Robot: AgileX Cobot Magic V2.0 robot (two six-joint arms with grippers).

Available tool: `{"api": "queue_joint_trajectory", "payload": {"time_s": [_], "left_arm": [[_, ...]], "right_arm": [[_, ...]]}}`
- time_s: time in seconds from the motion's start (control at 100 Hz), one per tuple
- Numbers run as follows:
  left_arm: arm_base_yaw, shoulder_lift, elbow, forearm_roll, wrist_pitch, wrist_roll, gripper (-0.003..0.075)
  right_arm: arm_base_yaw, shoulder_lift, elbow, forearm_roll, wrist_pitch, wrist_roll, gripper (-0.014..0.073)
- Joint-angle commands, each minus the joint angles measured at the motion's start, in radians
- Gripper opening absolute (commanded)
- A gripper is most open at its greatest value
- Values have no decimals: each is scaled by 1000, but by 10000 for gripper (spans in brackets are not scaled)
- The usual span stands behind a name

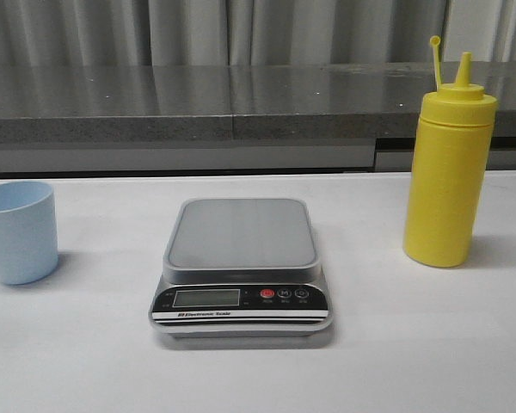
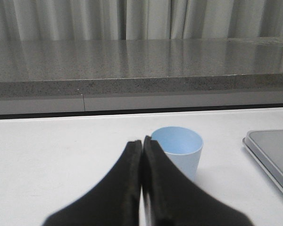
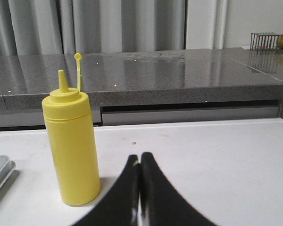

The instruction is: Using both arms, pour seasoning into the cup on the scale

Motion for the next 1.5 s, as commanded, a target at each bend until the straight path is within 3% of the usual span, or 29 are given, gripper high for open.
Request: {"api": "queue_joint_trajectory", "payload": {"time_s": [0.0,0.24,0.37,0.56,1.3,1.39,1.49], "left_arm": [[-5,-30,39,0,-86,-7,-20],[-5,-30,39,0,-103,-7,-20],[-5,-26,30,-124,-148,-7,-21],[-5,52,-65,-177,-78,-7,-21],[-1,960,-792,-50,294,-4,-18],[-1,1055,-847,-50,323,-4,29],[-1,1141,-886,-50,335,-4,182]], "right_arm": [[-1,-21,-17,-8,-73,-5,-68],[-1,-21,-17,-8,-73,-5,-68],[-1,-21,-17,-8,-73,-5,-68],[-1,-21,-17,-8,-73,-5,-68],[-1,-21,-17,-8,-73,-5,-68],[-1,-21,-17,-8,-73,-5,-68],[-1,-21,-17,-8,-73,-5,-68]]}}
